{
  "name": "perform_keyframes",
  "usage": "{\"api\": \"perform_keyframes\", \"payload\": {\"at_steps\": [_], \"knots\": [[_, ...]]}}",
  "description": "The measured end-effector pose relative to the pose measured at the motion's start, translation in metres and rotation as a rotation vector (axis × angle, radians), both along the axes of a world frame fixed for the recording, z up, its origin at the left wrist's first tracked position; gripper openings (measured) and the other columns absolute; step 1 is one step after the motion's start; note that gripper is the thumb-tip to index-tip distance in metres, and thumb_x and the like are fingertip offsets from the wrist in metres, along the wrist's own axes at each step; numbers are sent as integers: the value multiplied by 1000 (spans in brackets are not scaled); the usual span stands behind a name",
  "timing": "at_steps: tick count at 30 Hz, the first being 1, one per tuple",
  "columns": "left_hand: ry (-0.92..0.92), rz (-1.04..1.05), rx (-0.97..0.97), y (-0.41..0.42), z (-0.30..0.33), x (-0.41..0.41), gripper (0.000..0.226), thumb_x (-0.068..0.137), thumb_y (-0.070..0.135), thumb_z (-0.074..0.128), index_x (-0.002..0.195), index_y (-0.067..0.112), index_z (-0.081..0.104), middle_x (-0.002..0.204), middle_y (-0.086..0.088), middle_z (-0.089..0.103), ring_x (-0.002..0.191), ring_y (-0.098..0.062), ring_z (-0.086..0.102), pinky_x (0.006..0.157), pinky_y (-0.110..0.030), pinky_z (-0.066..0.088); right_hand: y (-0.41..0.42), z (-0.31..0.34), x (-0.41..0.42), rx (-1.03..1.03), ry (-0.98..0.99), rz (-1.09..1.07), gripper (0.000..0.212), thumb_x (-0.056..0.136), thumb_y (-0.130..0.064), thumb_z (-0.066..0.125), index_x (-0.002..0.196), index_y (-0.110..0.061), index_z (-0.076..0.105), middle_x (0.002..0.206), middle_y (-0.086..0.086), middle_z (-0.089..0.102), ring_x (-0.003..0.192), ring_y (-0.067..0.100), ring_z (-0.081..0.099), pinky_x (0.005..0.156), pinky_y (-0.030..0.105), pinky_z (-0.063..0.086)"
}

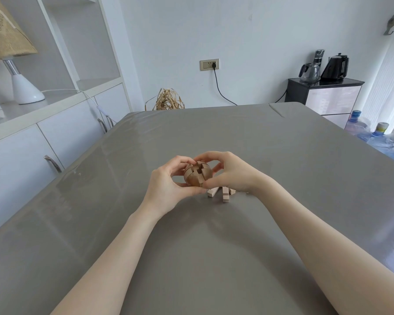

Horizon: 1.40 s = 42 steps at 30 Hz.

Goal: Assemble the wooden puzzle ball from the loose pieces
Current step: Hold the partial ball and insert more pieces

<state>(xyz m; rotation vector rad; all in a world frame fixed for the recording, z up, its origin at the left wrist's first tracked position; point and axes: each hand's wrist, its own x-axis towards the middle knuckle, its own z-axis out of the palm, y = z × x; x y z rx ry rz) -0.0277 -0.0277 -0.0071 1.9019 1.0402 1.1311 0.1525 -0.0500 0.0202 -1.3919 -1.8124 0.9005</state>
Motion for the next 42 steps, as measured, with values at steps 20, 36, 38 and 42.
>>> {"api": "perform_keyframes", "payload": {"at_steps": [20, 36, 38, 42], "knots": [[-191, -43, -296, 2, 6, 1, 61, 43, 23, 92, 99, 23, 69, 108, 1, 69, 85, -28, 72, 88, -46, 55, 7, -9, 6, -99, 359, 58, 46, 68, -20, 74, 113, -20, 66, 94, -2, 69, 72, 13, 56, 63, 25, 45], [-488, -222, -687, 2, 11, 0, 46, 68, 20, 71, 109, 2, 61, 98, -12, 65, 88, -22, 68, 72, -25, 57, 6, -8, 4, -82, 355, 70, 45, 76, -17, 70, 119, -31, 64, 115, 7, 67, 94, 13, 63, 80, 30, 53], [-531, -238, -744, 2, 11, -1, 39, 71, 22, 68, 105, 5, 59, 97, -12, 65, 95, -27, 66, 72, -25, 57, 5, -7, 2, -34, 331, 64, 46, 79, -10, 71, 120, -31, 63, 116, 3, 66, 95, 12, 63, 83, 33, 53], [-649, -242, -873, 1, 12, -1, 44, 71, 22, 67, 110, 5, 59, 109, -14, 66, 106, -32, 64, 68, -24, 58, 4, -6, -1, 11, 305, 29, 45, 81, -8, 69, 119, -30, 64, 116, 0, 67, 101, 19, 64, 84, 35, 54]]}}
